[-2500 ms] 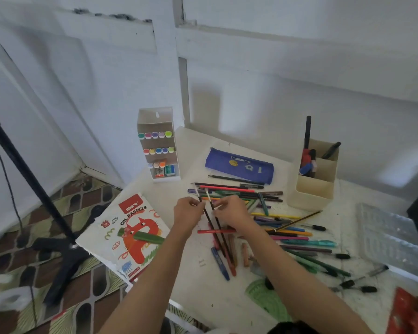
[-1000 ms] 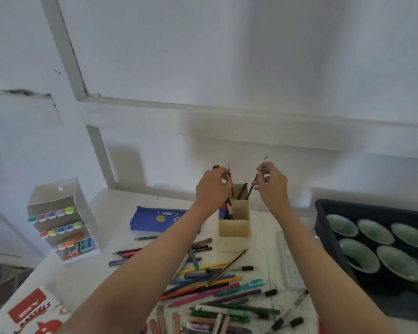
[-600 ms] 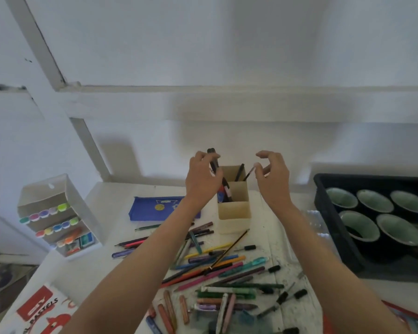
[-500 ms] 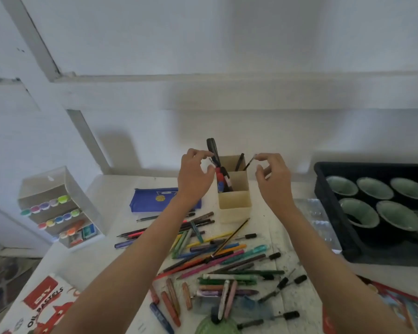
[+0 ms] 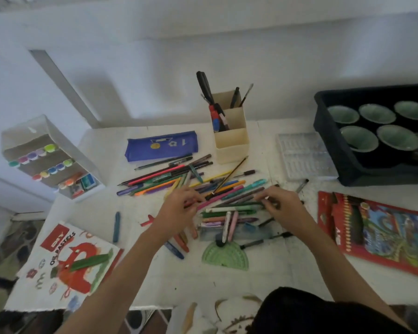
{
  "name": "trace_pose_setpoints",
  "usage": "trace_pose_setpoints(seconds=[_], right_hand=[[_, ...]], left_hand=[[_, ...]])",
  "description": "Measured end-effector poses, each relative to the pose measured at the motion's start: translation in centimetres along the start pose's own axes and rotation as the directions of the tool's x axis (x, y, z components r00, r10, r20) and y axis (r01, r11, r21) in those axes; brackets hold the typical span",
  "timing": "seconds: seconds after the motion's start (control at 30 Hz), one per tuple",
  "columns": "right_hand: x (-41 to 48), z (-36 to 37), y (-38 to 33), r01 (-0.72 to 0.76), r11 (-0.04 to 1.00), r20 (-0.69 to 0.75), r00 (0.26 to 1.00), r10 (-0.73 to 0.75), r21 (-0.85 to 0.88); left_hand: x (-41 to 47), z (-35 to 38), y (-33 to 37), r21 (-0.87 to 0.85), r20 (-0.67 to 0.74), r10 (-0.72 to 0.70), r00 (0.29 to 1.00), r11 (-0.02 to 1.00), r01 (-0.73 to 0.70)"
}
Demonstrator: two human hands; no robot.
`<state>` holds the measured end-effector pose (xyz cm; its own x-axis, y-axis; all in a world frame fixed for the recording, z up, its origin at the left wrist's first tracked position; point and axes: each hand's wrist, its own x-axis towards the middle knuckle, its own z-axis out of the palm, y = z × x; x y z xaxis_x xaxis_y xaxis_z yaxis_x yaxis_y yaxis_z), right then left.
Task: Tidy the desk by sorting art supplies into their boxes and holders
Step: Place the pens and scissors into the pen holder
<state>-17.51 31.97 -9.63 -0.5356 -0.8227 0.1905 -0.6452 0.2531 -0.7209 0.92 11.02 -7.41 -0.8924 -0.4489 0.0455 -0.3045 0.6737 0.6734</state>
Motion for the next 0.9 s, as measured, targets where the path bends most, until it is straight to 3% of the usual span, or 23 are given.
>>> trace_pose_setpoints(seconds=[0.13, 0.23, 0.37, 0.5, 0.63, 0.9], right_hand=[[-4.0, -1.5, 0.9, -0.056, 0.998, -0.083, 0.995, 0.057, 0.01], [-6.3, -2.1, 1.6, -0.092, 0.996, -0.073, 0.993, 0.092, 0.0], [-7.7, -2.1, 2.1, -0.065, 0.997, -0.079, 0.995, 0.061, -0.039], [-7.2, -1.7, 2.1, -0.013, 0.997, -0.034, 0.999, 0.01, -0.08], [-6.0, -1.5, 2.2, 0.018, 0.974, 0.028, 1.0, -0.012, -0.224], [-3.9, -2.3, 2.8, 0.095, 0.938, 0.185, 0.982, -0.034, -0.333]], left_hand=[[-2.2, 2.8, 1.6, 0.005, -0.033, 0.119, 0.992, 0.993, -0.119], [-2.6, 4.5, 3.6, 0.166, -0.043, 0.342, 0.939, 0.929, -0.331], [-3.3, 6.9, 5.1, 0.18, 0.067, 0.448, 0.891, 0.873, -0.453], [-3.9, 8.2, 5.5, 0.205, 0.094, 0.399, 0.912, 0.889, -0.41], [-4.5, 8.7, 5.7, 0.285, 0.05, 0.321, 0.946, 0.903, -0.321], [-5.6, 10.0, 5.8, 0.373, -0.03, 0.182, 0.983, 0.914, -0.158]])
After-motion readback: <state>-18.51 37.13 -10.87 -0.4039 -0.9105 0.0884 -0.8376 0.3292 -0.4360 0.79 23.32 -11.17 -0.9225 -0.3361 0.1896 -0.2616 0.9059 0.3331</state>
